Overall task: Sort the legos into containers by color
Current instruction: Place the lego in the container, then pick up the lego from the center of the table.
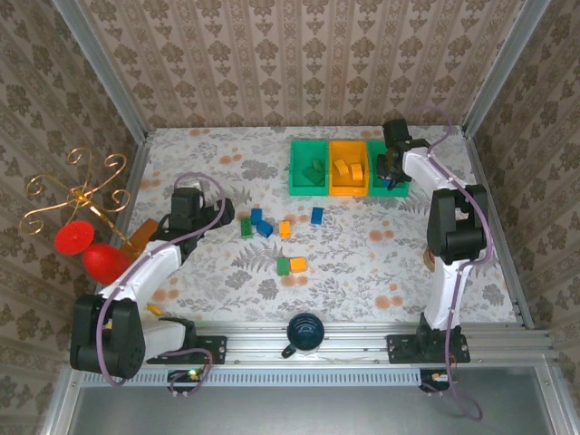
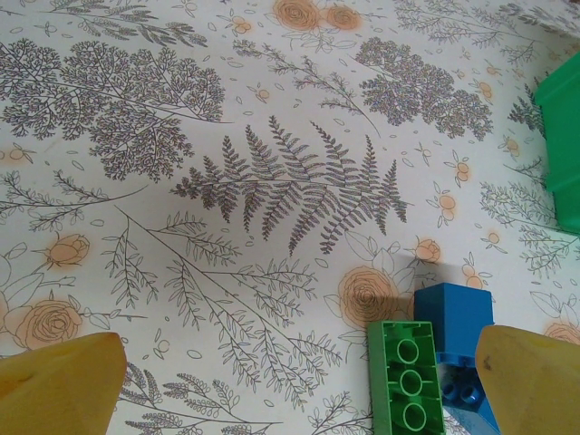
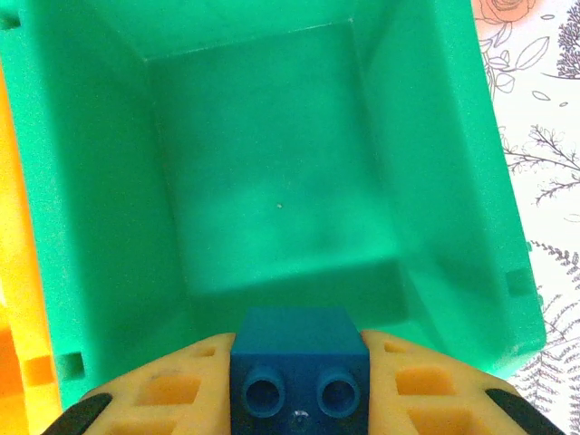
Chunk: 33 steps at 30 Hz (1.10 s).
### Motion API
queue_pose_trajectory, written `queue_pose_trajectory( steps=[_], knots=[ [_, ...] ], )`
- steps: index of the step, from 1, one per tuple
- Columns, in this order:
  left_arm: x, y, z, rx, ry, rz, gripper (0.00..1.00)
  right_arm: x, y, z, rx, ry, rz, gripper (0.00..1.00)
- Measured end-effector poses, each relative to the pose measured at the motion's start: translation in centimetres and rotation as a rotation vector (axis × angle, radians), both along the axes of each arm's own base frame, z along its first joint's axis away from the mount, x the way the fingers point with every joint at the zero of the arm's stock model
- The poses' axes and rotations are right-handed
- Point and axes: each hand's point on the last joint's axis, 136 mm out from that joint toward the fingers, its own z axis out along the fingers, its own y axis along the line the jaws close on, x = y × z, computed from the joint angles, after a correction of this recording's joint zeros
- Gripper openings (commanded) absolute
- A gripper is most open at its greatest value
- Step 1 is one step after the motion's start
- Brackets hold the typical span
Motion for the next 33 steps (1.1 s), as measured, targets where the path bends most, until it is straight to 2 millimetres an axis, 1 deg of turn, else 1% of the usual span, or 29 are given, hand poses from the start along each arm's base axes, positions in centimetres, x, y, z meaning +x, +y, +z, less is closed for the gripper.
queue_pose_trajectory(
  steps=[3, 9, 12, 18, 22, 25, 29, 33],
  knots=[
    [0.0, 0.0, 0.0, 0.000, 0.001, 0.000, 1.00, 0.4, 0.0, 0.1, -0.001, -0.006, 0.001, 0.30],
    [-0.1, -0.1, -0.1, -0.002, 0.007, -0.004, 1.00, 1.3, 0.1, 0.6, -0.004, -0.023, 0.009, 0.48],
    [-0.1, -0.2, -0.1, -0.005, 0.007, -0.008, 1.00, 1.2, 0.0, 0.6, -0.007, -0.021, 0.013, 0.54],
    [-0.2, -0.4, -0.1, -0.013, 0.010, -0.018, 1.00, 1.2, 0.1, 0.6, -0.009, -0.020, 0.018, 0.61],
    [-0.3, -0.5, -0.2, -0.016, 0.014, -0.023, 1.00, 0.7, 0.0, 0.7, -0.008, -0.016, 0.016, 0.65],
    [-0.5, -0.5, -0.4, -0.016, 0.025, -0.027, 1.00, 0.0, 0.1, 1.1, -0.002, -0.019, 0.008, 0.67],
    [-0.8, -0.9, -0.7, -0.012, 0.038, -0.039, 1.00, -1.1, 0.4, 2.4, 0.008, -0.037, 0.001, 0.71],
    [-1.5, -1.7, -1.3, 0.003, 0.069, -0.074, 1.00, -2.6, 1.3, 3.7, 0.023, -0.055, -0.001, 0.76]
  ],
)
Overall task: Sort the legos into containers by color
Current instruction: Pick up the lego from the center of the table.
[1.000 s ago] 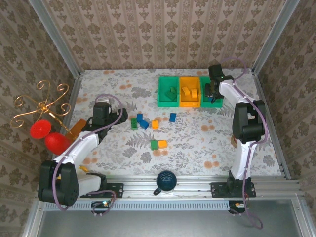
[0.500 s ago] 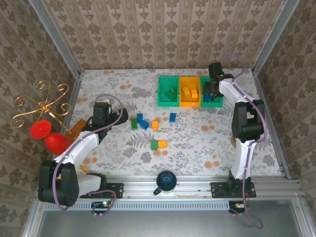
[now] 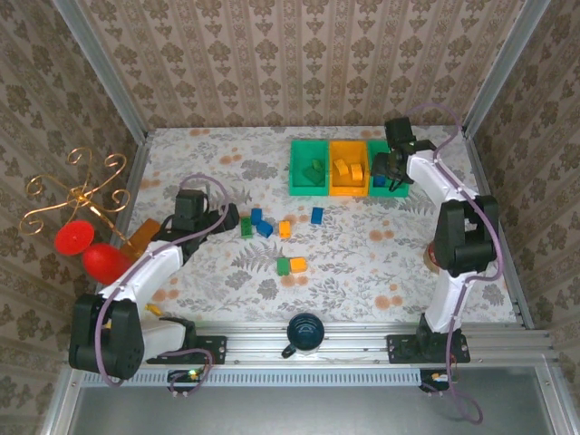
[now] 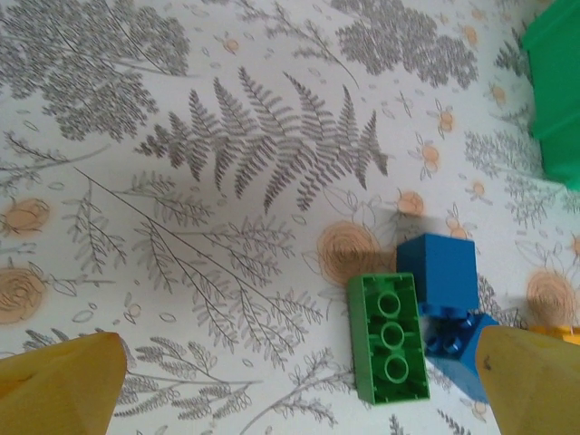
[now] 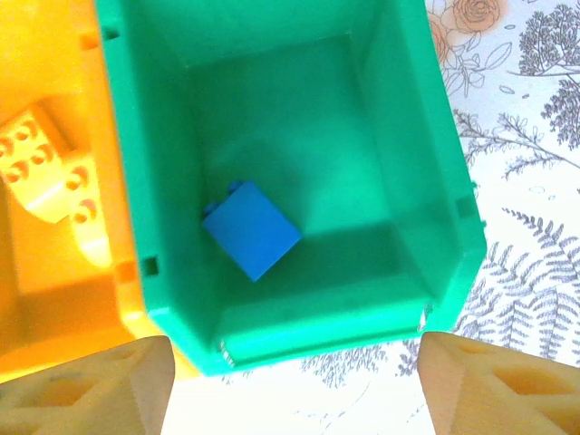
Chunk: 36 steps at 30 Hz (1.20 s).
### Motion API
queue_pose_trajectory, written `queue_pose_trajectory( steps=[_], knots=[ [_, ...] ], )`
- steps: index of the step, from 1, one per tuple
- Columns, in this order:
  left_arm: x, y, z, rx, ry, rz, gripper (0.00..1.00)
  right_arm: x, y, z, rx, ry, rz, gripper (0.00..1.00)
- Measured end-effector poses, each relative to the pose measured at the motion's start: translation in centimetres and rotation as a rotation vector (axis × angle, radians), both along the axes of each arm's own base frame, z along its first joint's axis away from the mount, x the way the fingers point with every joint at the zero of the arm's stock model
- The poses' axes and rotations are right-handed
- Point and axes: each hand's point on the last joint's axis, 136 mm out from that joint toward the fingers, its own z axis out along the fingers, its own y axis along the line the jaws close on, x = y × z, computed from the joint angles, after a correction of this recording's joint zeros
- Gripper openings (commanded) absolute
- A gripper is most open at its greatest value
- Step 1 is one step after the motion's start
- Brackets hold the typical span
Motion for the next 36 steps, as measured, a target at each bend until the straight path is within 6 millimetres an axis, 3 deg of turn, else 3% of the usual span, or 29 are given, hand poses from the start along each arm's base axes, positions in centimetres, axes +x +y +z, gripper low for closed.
queue_pose_trajectory(
  steps=[7, 13, 20, 27, 36],
  knots=[
    [-1.5, -1.8, -1.3, 0.042, 0.056, -0.085, 0.98, -3.5, 2.7, 0.6, 0.004, -0.002, 0.024, 0.87],
    [-2.5, -3.1, -4.0, 0.089, 0.147, -0.150, 0.93, -6.4, 6.4, 0.5, -0.009, -0.001, 0.081, 0.99],
    [-1.6, -4.8, -5.7, 0.102, 0.201, -0.201, 0.86, -9.3, 9.7, 0.2, -0.013, 0.004, 0.126, 1.00],
    [-0.6, -5.7, -7.1, 0.101, 0.236, -0.215, 0.79, -10.7, 10.2, -0.6, -0.005, 0.016, 0.105, 1.00],
    [0.8, -6.4, -8.2, 0.101, 0.248, -0.218, 0.63, -10.7, 10.0, 0.2, 0.001, -0.008, 0.081, 1.00]
  ],
)
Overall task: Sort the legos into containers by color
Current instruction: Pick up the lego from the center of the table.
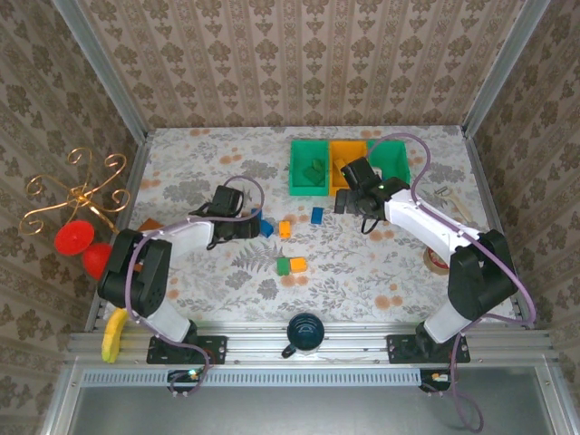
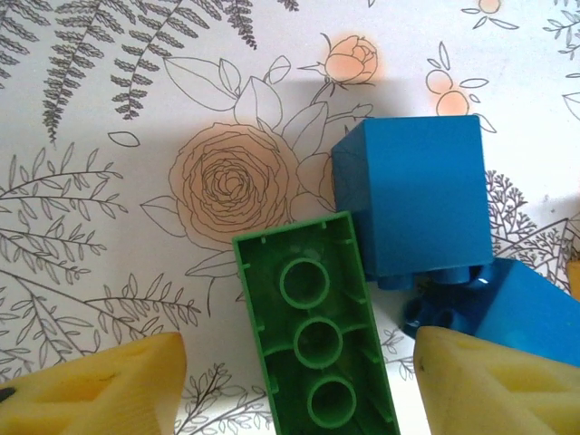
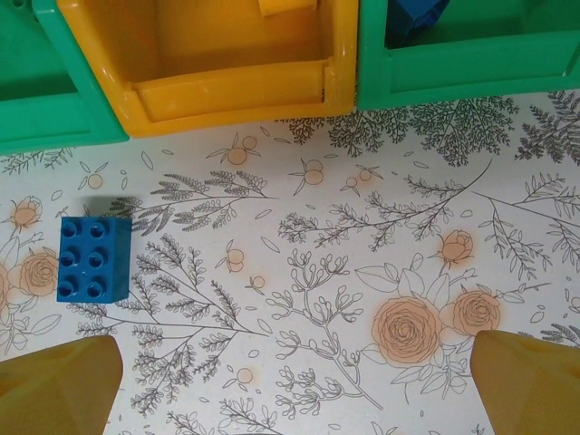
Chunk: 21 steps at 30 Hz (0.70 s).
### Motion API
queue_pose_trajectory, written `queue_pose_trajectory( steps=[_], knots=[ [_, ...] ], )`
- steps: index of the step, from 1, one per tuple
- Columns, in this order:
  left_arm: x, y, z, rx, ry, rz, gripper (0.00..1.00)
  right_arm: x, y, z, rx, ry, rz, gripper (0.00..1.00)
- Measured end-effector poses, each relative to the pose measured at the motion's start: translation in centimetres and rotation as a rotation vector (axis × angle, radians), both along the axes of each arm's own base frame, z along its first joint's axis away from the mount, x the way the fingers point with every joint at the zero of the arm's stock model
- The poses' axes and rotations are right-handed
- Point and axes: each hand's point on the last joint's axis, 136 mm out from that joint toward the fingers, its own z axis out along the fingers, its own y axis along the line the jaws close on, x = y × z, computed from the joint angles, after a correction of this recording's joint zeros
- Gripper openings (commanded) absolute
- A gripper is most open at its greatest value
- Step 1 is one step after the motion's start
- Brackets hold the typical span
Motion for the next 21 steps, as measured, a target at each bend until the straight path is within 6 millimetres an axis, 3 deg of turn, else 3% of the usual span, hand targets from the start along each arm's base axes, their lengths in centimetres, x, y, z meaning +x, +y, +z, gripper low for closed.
queue_pose_trajectory(
  steps=[4, 13, 18, 21],
  knots=[
    [0.1, 0.1, -0.8, 0.015, 0.019, 0.003, 0.57, 0.0, 0.0, 0.1, 0.003, -0.003, -0.008, 1.00],
    [0.6, 0.2, -0.8, 0.035, 0.014, 0.008, 0.28, 0.0, 0.0, 0.1, 0.007, -0.003, -0.014, 1.00],
    [0.5, 0.4, -0.4, 0.042, 0.008, 0.009, 0.24, 0.0, -0.1, 0.1, 0.004, -0.006, -0.017, 1.00],
    [0.7, 0.4, 1.0, 0.036, -0.021, 0.011, 0.24, 0.1, -0.2, 0.2, 0.001, -0.012, -0.022, 1.00]
  ],
)
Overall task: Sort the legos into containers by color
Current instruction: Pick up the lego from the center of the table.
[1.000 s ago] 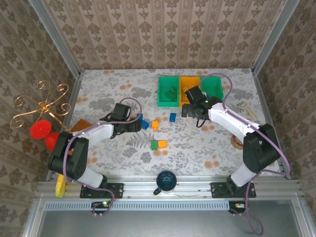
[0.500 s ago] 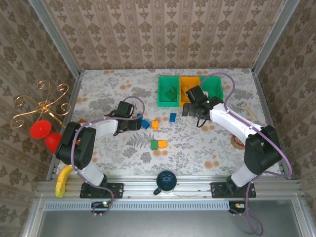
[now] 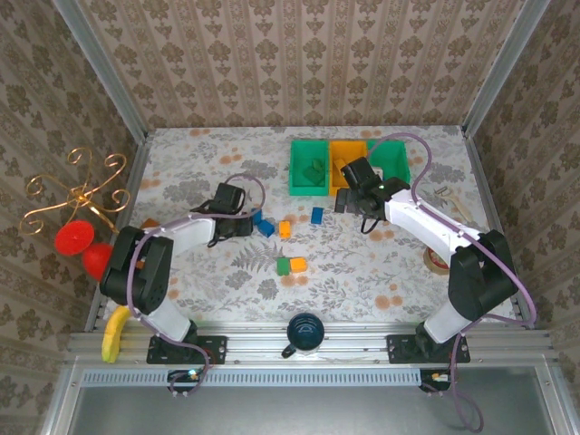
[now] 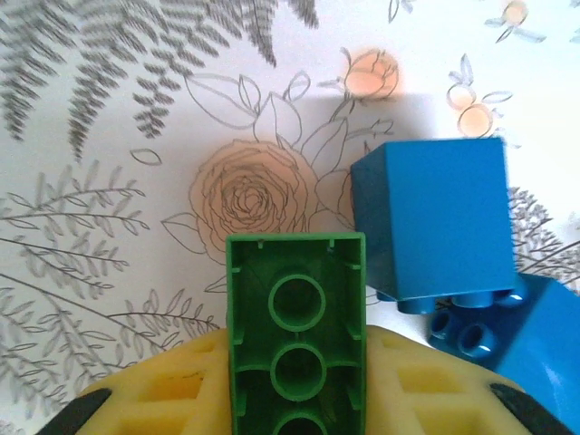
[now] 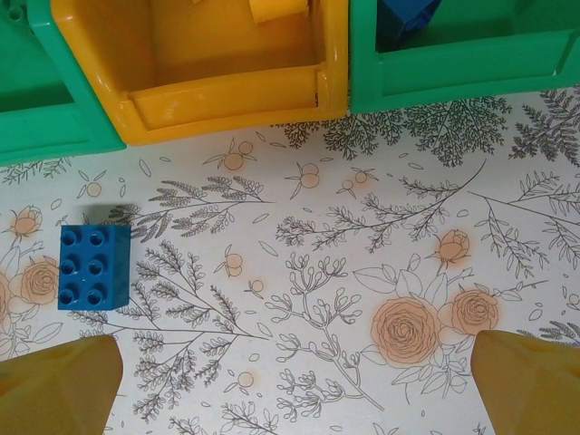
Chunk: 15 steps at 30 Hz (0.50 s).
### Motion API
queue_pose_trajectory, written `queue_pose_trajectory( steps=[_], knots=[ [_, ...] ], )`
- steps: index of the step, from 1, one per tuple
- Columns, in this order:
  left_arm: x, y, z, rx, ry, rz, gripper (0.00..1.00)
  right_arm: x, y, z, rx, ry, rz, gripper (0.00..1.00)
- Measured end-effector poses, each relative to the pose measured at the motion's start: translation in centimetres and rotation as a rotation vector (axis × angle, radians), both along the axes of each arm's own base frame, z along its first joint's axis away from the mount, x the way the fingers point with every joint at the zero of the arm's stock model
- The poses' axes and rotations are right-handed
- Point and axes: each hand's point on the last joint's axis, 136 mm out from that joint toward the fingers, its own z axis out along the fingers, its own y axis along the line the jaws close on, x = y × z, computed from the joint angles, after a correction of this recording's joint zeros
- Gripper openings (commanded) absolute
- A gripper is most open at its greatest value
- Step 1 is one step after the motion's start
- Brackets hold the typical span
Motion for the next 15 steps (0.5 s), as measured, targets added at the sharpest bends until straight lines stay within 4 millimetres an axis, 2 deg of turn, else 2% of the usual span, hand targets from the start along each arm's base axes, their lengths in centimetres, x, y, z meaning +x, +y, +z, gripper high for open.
queue_pose_trajectory(
  steps=[4, 8, 11, 15],
  knots=[
    [1.3, -0.6, 3.2, -0.020, -0.082, -0.011, 0.24, 0.0, -0.3, 1.0, 0.004, -0.033, -0.022, 1.00],
    [3.4, -2.1, 7.1, -0.052, -0.176, -0.038, 0.24, -0.2, -0.9, 2.5, 0.012, -0.079, -0.047, 1.00],
    [5.4, -3.8, 9.8, -0.084, -0.240, -0.072, 0.24, -0.6, -1.6, 2.9, 0.007, -0.100, -0.073, 1.00],
    [7.8, -7.4, 12.4, -0.118, -0.303, -0.144, 0.25, -1.0, -2.4, 3.1, -0.013, -0.116, -0.107, 1.00]
  ],
)
